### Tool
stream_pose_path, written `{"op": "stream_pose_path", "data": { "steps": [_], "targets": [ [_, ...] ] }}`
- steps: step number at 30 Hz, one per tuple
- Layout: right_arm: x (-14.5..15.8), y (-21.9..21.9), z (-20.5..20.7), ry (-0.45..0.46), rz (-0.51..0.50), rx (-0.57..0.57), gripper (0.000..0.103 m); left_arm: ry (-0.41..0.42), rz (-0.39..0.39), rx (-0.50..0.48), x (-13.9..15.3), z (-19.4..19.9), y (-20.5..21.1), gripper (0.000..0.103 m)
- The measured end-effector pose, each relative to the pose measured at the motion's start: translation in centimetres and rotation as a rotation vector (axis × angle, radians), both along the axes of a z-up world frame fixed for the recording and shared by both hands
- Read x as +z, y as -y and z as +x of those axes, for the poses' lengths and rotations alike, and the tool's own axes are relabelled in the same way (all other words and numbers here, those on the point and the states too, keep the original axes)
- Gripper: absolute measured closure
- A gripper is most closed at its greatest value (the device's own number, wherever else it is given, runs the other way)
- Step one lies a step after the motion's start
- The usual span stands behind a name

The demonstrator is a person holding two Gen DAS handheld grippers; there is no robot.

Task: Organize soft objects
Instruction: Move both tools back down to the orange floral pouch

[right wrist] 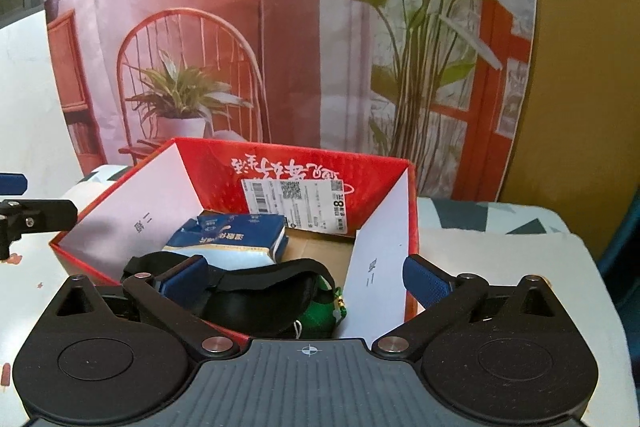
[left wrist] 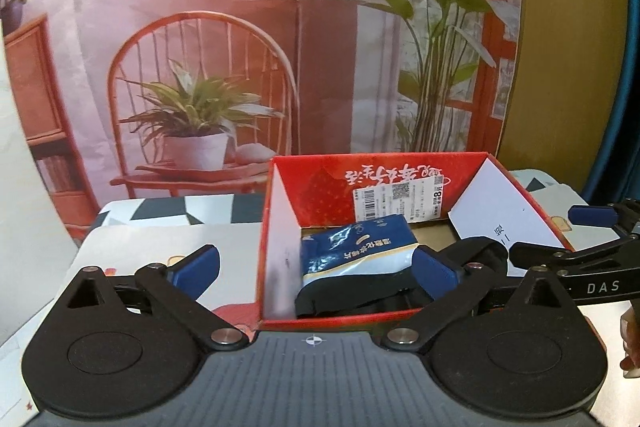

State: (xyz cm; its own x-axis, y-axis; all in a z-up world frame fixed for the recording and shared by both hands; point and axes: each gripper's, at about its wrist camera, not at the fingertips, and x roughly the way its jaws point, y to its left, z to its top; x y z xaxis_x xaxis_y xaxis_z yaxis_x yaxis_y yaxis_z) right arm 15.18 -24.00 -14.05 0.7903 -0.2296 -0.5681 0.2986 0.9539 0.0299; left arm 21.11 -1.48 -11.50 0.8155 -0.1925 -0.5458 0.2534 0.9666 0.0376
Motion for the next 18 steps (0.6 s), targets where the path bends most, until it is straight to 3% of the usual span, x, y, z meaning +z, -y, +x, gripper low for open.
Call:
{"op": "stream_pose_path", "data": {
  "steps": [9, 18],
  "targets": [
    [0.7, -2.3, -2.9, 0.029, -0.034, 0.029, 0.000, 0.024, 0.029, 0.021, 0.3, -4.3, -1.1, 0.000],
    [-0.1, -4.6, -6.4, 0.057, -0.034, 0.063, 0.000, 0.005, 0.009, 0.033, -1.5, -7.9, -2.1, 0.000]
  ]
}}
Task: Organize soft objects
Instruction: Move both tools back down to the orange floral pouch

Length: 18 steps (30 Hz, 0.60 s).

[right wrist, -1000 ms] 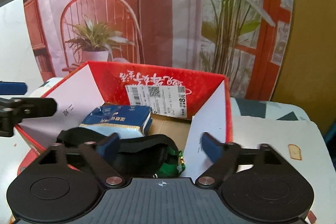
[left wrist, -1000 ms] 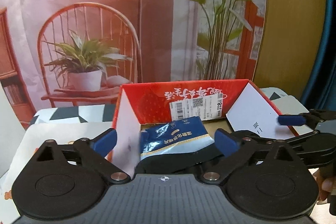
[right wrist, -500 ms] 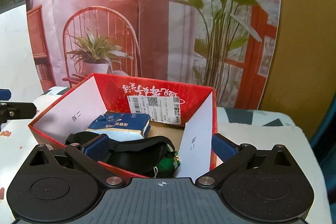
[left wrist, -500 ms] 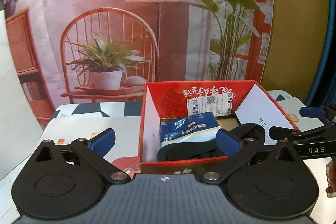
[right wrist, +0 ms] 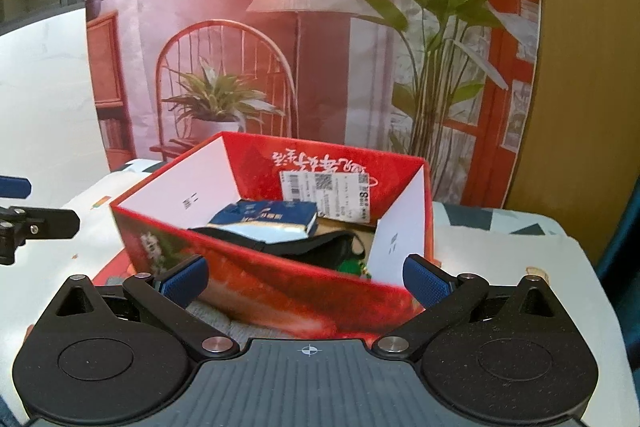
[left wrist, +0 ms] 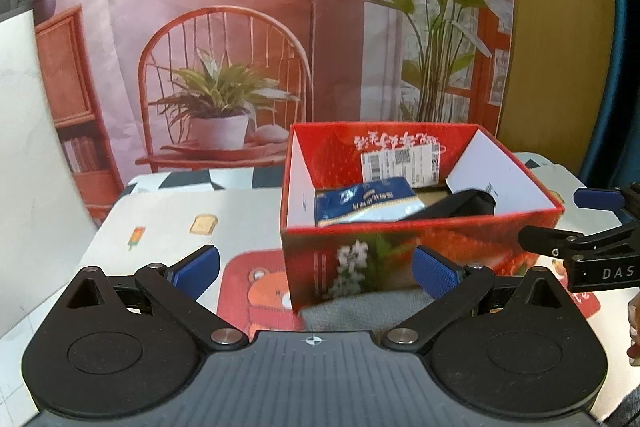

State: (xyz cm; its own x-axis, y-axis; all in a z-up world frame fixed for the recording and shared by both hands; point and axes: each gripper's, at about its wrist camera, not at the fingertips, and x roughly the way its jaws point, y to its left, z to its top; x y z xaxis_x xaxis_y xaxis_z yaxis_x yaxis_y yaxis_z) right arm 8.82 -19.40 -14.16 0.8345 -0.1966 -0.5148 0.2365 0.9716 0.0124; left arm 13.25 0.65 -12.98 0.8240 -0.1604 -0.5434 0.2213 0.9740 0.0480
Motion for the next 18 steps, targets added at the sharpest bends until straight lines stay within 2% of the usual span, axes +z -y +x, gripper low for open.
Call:
{"op": "stream_pose_path", "data": {
  "steps": [8, 18],
  "targets": [
    [-2.3, -0.9, -3.7, 0.024, 0.036, -0.008, 0.000, -0.026, -0.018, 0.011, -2.5, -2.9, -0.8, 0.000],
    [-6.7, -2.0, -6.6, -0.002, 0.070, -0.049, 0.000, -0.118, -0.054, 0.008, -6.7, -4.3, -0.7, 0.000]
  ]
}}
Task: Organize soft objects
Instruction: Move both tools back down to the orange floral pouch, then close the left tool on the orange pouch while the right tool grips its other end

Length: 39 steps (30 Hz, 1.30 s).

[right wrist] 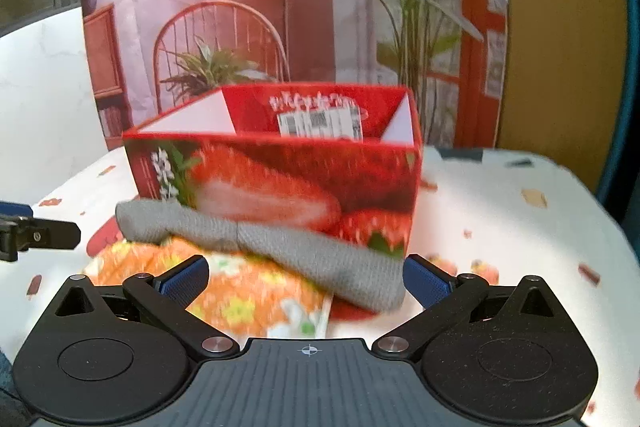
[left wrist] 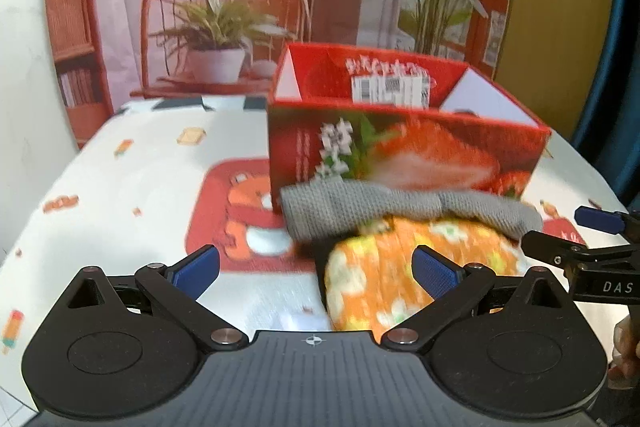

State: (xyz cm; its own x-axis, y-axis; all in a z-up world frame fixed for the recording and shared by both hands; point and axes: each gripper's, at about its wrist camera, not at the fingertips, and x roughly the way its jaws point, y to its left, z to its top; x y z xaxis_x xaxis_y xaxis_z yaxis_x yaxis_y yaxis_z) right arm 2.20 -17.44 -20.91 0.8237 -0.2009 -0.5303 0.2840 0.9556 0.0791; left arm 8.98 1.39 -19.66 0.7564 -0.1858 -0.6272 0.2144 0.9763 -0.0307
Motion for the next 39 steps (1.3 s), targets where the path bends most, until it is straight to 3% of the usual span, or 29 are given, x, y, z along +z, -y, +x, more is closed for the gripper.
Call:
{"op": "stream_pose_path", "data": {
  "steps": [8, 10, 16, 21, 39],
  "targets": [
    [-3.3, -0.9, -0.6, -0.054, 0.029, 0.011, 0.001, -0.017, 0.005, -0.026, -2.4, -0.7, 0.6, 0.005],
    [-3.6, -1.2, -0.5, -0.057, 0.024, 0.022, 0.001, -0.026, -0.003, -0.038, -2.7, -0.6, 0.6, 0.016],
    [-3.8, -1.3, -0.5, -0.040, 0.030, 0.047, 0.003, -0.023, -0.052, -0.066, -3.1, -0.8, 0.3, 0.034],
    [-3.9, -1.4, -0.5, -0.041, 0.050, 0.073, 0.013, -0.043, -0.065, -0.093, -4.0, -0.6, 0.5, 0.051],
    [-5.2, -0.7, 2.2, -0.069, 0.181, 0.100, 0.015, -0.073, -0.093, -0.091, -4.9, 0.0, 0.2, 0.051]
  ]
}}
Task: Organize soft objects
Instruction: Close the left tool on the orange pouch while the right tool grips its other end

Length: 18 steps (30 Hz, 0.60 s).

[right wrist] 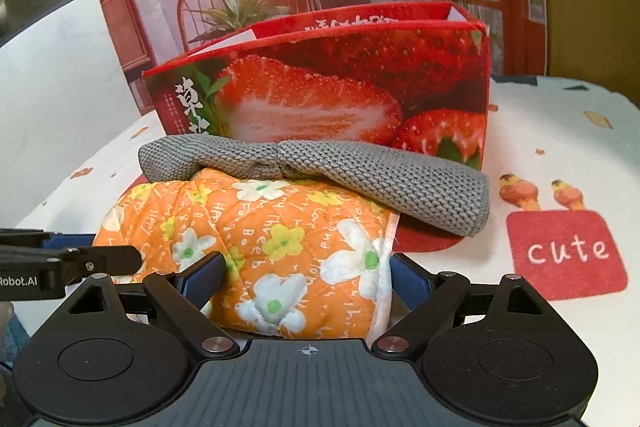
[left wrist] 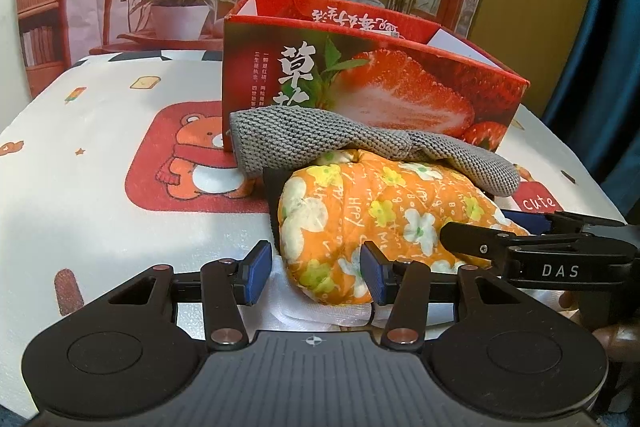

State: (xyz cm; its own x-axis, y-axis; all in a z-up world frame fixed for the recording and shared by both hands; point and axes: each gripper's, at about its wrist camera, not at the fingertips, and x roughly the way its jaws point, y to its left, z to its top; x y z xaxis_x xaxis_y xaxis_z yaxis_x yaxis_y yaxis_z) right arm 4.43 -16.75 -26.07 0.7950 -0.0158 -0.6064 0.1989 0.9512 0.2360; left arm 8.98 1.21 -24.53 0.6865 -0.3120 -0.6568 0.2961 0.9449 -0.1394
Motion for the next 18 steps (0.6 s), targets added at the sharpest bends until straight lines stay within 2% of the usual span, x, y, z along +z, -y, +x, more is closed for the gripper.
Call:
{"op": "stream_pose_path", "data": {
  "steps": [4, 7, 12, 15, 18],
  "targets": [
    [-0.2, 0.2, -0.1, 0.004, 0.030, -0.003, 0.018, 0.001, 0.002, 0.000, -0.1, 0.0, 0.1, 0.051],
    [-0.1, 0.2, -0.3, 0.008, 0.032, 0.000, 0.024, 0.003, -0.003, 0.000, 0.0, -0.1, 0.0, 0.054],
    [0.5, -0.4, -0.9, 0.022, 0.009, 0.022, 0.041, 0.017, -0.016, -0.008, 0.2, -0.2, -0.1, 0.067],
    [1.0, -0.8, -1.2, 0.031, -0.012, 0.036, 0.051, 0.020, -0.015, -0.010, 0.2, -0.2, 0.0, 0.068],
    [1.3, -1.0, -1.5, 0.041, -0.025, 0.046, 0.056, 0.018, -0.017, -0.010, 0.1, -0.2, -0.1, 0.068]
  ]
}}
